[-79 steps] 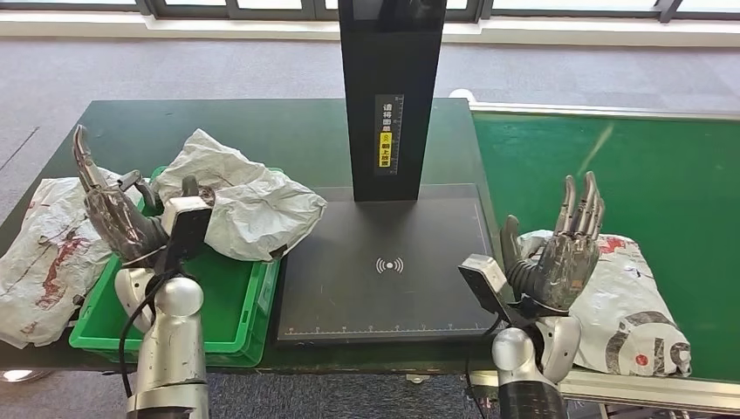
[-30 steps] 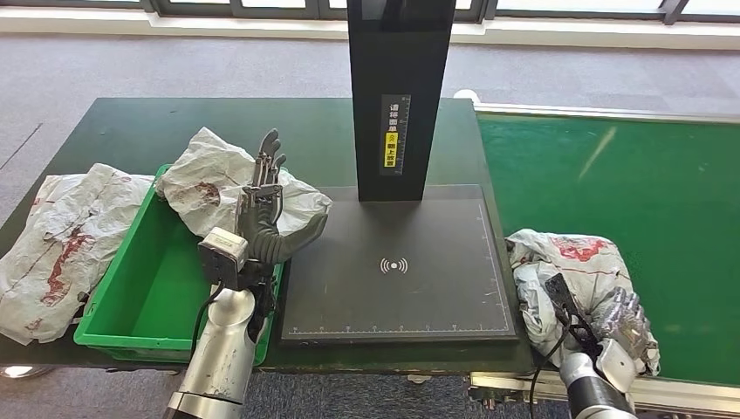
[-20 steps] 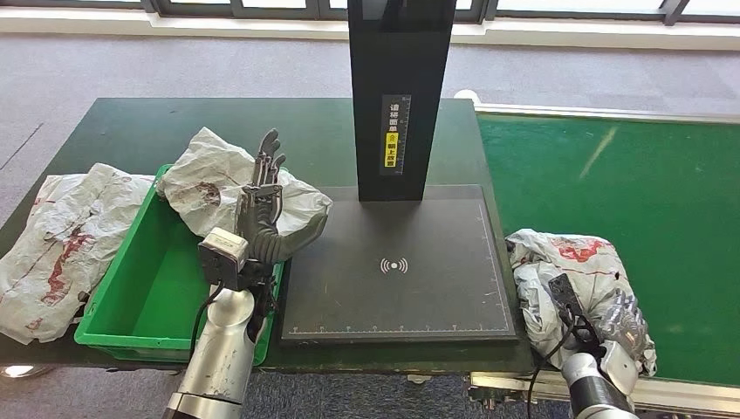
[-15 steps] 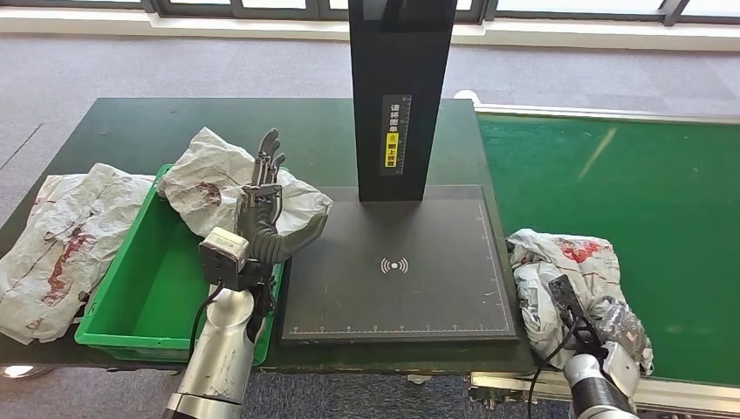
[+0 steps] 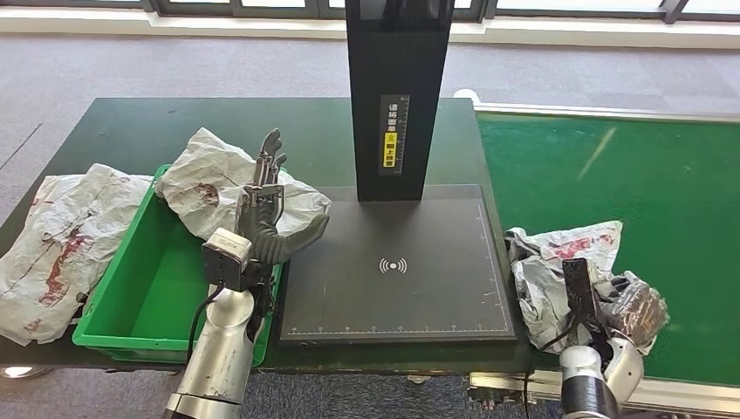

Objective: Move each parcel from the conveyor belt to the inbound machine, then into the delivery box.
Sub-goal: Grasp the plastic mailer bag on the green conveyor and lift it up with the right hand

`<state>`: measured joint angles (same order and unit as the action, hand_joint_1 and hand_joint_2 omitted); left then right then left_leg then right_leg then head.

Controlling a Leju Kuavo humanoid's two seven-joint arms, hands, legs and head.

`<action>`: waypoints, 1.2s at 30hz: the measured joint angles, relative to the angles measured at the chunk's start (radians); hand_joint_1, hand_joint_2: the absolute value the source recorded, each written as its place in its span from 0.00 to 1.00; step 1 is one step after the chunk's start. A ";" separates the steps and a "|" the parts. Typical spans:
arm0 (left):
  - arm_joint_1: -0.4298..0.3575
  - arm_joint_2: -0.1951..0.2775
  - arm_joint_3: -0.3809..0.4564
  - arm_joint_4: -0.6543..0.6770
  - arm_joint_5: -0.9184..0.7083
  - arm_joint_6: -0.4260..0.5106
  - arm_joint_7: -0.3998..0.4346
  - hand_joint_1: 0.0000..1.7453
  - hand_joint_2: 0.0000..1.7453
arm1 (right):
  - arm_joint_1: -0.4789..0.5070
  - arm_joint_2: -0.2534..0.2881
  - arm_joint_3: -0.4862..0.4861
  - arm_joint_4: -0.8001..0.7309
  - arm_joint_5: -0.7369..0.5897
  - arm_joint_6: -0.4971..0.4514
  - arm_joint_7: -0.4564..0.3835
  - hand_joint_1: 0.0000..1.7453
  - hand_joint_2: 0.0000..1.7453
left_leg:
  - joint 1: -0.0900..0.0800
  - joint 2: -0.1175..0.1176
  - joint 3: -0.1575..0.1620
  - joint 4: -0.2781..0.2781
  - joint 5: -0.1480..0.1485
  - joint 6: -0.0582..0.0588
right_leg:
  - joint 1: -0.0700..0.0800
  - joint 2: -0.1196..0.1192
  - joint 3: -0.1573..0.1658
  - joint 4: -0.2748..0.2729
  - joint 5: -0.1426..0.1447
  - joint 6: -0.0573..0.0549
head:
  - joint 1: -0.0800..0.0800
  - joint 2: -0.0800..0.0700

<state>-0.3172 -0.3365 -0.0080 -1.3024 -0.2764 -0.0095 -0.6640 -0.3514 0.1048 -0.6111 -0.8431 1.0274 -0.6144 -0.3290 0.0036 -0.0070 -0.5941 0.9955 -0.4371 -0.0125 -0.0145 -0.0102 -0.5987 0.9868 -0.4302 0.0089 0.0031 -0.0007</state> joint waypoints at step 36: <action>-0.010 0.000 -0.017 0.068 -0.012 -0.024 -0.035 0.00 1.00 | 0.055 0.216 0.706 -0.456 -0.536 0.178 -0.315 1.00 1.00 | 0.000 0.001 -0.001 -0.001 0.002 -0.002 | 0.000 0.002 -0.003 0.001 0.000 -0.001 | 0.000 0.000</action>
<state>-0.3270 -0.3365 -0.0252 -1.2347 -0.2879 -0.0333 -0.6992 -0.2960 0.3213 0.0947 -1.2990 0.4918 -0.4362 -0.6437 0.0037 -0.0058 -0.5956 0.9945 -0.4356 -0.0149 -0.0146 -0.0080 -0.6015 0.9875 -0.4302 0.0081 0.0027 -0.0007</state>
